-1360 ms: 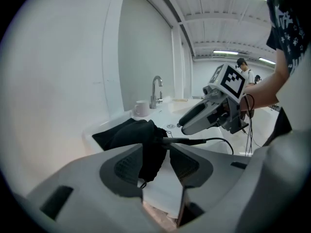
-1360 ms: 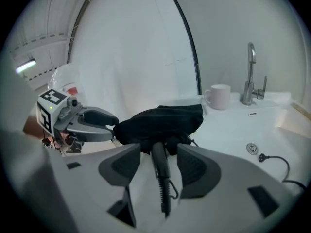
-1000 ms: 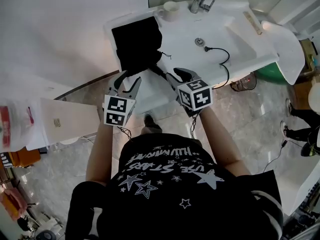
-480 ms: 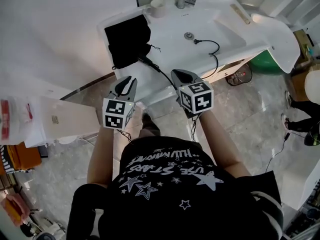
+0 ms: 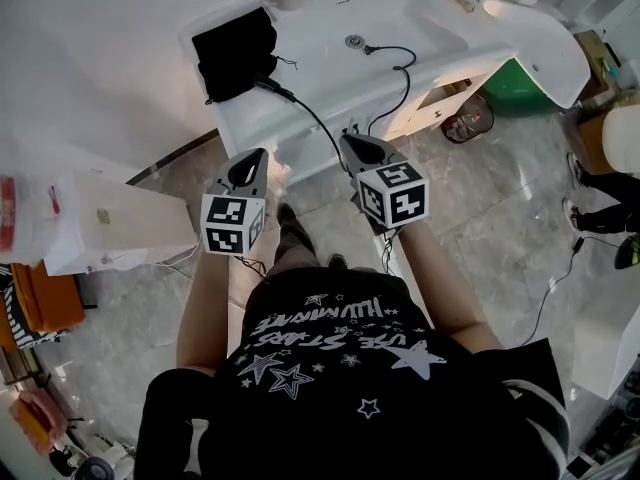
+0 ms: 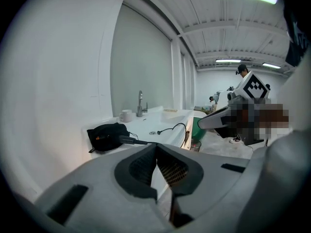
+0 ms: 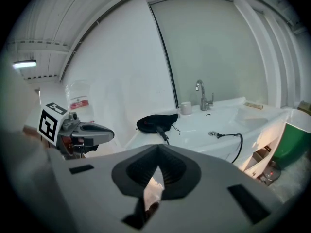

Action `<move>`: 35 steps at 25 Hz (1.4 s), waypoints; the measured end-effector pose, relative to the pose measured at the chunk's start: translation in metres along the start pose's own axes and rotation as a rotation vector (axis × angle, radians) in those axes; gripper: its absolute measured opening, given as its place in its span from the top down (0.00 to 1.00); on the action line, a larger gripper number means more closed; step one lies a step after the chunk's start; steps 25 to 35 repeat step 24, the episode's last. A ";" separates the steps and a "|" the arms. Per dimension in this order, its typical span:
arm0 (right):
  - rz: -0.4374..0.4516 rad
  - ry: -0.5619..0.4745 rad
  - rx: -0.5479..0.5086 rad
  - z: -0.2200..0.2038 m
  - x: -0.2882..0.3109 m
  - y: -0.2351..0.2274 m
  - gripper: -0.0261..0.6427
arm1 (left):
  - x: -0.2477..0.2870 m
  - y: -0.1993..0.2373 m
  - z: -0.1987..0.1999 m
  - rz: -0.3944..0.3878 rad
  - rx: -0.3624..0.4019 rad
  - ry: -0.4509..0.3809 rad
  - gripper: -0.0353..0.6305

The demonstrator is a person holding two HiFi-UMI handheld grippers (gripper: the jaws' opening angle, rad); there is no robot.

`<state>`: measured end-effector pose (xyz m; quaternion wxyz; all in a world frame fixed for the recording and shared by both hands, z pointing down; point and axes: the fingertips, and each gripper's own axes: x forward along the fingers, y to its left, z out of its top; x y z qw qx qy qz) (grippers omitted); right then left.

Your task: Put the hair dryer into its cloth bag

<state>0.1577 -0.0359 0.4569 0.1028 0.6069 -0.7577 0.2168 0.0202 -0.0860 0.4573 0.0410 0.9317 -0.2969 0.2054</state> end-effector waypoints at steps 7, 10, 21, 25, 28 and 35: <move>0.018 0.018 -0.015 -0.031 -0.041 0.016 0.95 | -0.041 -0.045 -0.015 0.001 -0.003 0.007 0.93; 0.025 0.012 -0.014 -0.036 -0.050 0.020 0.95 | -0.048 -0.055 -0.022 -0.009 0.022 0.020 0.93; 0.000 0.006 0.012 -0.042 -0.060 0.032 0.95 | -0.061 -0.063 -0.026 -0.043 0.028 0.012 0.93; -0.006 0.005 0.009 -0.041 -0.060 0.044 0.95 | -0.071 -0.058 -0.028 -0.052 0.025 0.008 0.93; -0.006 0.005 0.009 -0.041 -0.060 0.044 0.95 | -0.071 -0.058 -0.028 -0.052 0.025 0.008 0.93; -0.006 0.005 0.009 -0.041 -0.060 0.044 0.95 | -0.071 -0.058 -0.028 -0.052 0.025 0.008 0.93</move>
